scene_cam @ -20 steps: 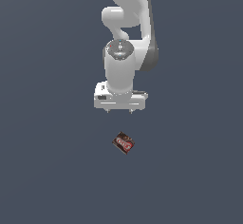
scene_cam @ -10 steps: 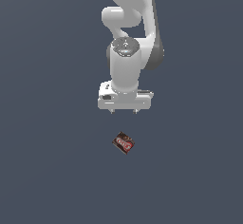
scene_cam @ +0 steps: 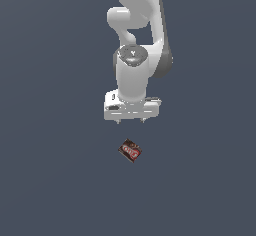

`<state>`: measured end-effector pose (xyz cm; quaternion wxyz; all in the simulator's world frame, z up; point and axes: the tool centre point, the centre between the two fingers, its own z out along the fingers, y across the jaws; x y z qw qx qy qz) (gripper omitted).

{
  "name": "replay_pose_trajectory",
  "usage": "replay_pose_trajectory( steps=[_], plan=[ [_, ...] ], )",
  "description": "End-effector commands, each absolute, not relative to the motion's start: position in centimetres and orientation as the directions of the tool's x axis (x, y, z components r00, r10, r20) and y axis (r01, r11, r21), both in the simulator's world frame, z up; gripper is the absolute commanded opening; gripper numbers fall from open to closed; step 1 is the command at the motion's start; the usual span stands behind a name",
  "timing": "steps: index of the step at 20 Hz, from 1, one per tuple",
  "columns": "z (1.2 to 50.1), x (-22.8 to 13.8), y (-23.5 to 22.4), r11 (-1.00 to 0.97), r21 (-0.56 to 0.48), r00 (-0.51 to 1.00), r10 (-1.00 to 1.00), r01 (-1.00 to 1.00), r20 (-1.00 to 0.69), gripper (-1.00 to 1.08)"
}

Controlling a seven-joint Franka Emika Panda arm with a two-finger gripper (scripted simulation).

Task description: Pick up the object and move it to a goal position.

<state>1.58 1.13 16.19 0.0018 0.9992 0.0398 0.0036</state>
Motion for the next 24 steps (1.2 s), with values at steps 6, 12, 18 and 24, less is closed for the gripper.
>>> replay_pose_trajectory(
  steps=[6, 12, 18, 24],
  plan=[
    [14.5, 3.1, 1.2, -0.972, 0.010, 0.972, 0.235, 0.235, 0.002, 1.00],
    [12.6, 4.6, 1.2, -0.919, 0.011, 0.919, 0.395, 0.395, -0.003, 1.00],
    [10.5, 6.0, 1.2, -0.839, 0.009, 0.839, 0.544, 0.544, -0.005, 1.00],
    [8.6, 7.2, 1.1, -0.748, 0.005, 0.748, 0.664, 0.664, -0.005, 1.00]
  ],
)
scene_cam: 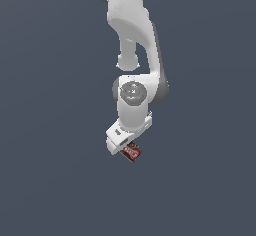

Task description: Pick up the object and move it to a goal position.

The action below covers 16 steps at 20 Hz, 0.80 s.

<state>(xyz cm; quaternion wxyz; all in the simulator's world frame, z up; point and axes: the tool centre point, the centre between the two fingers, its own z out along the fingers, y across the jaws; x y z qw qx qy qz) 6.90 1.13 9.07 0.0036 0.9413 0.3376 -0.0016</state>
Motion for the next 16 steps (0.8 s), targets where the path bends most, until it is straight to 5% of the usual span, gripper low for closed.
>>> replay_pose_trajectory(
  steps=[1, 16],
  plan=[
    [8.4, 7.3, 1.1, -0.734, 0.004, 0.734, 0.679, 0.679, -0.004, 1.00],
    [6.6, 8.3, 1.0, -0.640, 0.000, 0.640, 0.769, 0.769, -0.001, 1.00]
  ],
)
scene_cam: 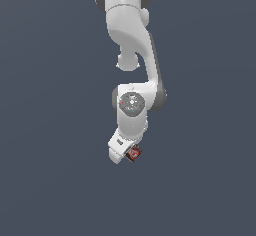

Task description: Pick up the object and move it to a goal position.

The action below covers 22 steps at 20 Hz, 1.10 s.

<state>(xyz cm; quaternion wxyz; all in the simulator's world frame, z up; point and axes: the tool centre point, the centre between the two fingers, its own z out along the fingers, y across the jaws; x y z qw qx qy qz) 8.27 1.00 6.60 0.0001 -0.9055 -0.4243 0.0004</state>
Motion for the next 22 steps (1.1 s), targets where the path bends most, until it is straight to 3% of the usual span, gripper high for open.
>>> replay_pose_trajectory(
  steps=[1, 18, 19, 22],
  plan=[
    [6.6, 8.3, 1.0, -0.640, 0.000, 0.640, 0.769, 0.769, -0.001, 1.00],
    [1.6, 8.3, 1.0, -0.636, 0.000, 0.636, 0.772, 0.772, 0.000, 1.00],
    [1.6, 8.3, 1.0, -0.636, 0.000, 0.636, 0.772, 0.772, 0.000, -1.00],
    [1.6, 8.3, 1.0, -0.636, 0.000, 0.636, 0.772, 0.772, 0.000, -1.00]
  ],
)
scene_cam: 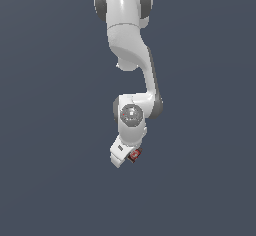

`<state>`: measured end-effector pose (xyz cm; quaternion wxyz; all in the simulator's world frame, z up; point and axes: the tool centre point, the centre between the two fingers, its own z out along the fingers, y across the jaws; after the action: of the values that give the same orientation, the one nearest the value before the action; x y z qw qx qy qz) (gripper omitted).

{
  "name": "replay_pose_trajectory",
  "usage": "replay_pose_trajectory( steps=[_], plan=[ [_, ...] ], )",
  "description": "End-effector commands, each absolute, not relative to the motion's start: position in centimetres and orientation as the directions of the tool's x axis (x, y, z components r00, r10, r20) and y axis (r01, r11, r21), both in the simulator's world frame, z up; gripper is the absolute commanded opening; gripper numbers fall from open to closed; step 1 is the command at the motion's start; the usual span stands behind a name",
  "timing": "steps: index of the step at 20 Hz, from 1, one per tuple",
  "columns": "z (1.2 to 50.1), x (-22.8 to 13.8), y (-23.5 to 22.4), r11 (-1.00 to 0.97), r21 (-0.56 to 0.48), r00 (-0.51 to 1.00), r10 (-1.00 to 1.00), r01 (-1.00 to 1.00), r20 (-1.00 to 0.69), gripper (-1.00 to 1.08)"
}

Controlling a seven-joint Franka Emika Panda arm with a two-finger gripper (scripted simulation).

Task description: Pick up the object and move it to a goal position.

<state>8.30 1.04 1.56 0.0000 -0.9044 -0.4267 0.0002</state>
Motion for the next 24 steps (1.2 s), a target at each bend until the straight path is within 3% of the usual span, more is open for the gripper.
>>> replay_pose_trajectory(
  steps=[1, 14, 24],
  plan=[
    [1.6, 8.3, 1.0, -0.636, 0.000, 0.636, 0.772, 0.772, 0.000, -1.00],
    [2.1, 7.8, 1.5, -0.636, 0.000, 0.636, 0.772, 0.772, 0.000, -1.00],
    [5.2, 5.0, 4.5, -0.636, 0.000, 0.636, 0.772, 0.772, -0.001, -1.00]
  ],
)
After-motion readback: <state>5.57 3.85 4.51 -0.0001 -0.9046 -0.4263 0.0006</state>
